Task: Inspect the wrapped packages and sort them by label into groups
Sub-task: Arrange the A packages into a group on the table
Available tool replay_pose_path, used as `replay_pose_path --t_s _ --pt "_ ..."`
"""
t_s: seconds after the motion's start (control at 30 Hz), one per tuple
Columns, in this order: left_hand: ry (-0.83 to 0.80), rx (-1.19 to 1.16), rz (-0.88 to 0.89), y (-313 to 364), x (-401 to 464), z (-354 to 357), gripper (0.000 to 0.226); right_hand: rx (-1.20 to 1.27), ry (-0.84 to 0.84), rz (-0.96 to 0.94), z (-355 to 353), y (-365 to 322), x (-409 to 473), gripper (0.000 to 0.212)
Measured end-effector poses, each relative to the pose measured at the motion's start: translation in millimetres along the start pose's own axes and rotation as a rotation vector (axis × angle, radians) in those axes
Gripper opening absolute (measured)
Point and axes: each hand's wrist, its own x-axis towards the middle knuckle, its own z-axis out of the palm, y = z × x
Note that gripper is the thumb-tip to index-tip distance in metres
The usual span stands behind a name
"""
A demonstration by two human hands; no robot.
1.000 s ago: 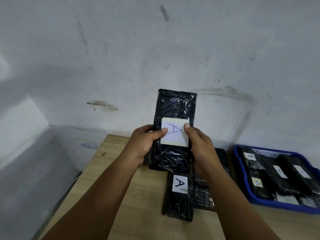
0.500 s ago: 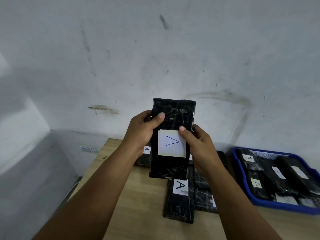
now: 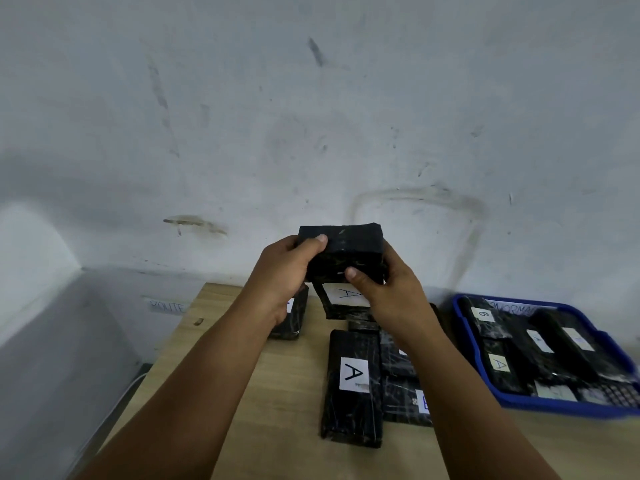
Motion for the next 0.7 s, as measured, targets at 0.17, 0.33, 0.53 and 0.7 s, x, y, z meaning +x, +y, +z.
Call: replay_pose_path --t_s 0.17,0.33,0.53,0.7 --pt "0.049 0.039 0.114 -15 -6 6 0.020 0.319 -0.110 0.187 1 -10 -3 0.020" --pt "0.025 0.087 0.180 -16 -10 10 0.023 0.410 0.124 0.161 10 3 -2 0.035" --pt "0.052 0.061 0.278 -17 -5 3 0.011 0.334 0.116 0.123 8 6 -1 0.032" --pt "-0.039 -0.032 0.060 -3 -1 -4 0.052 0.384 0.185 0.064 9 6 -3 0.027"
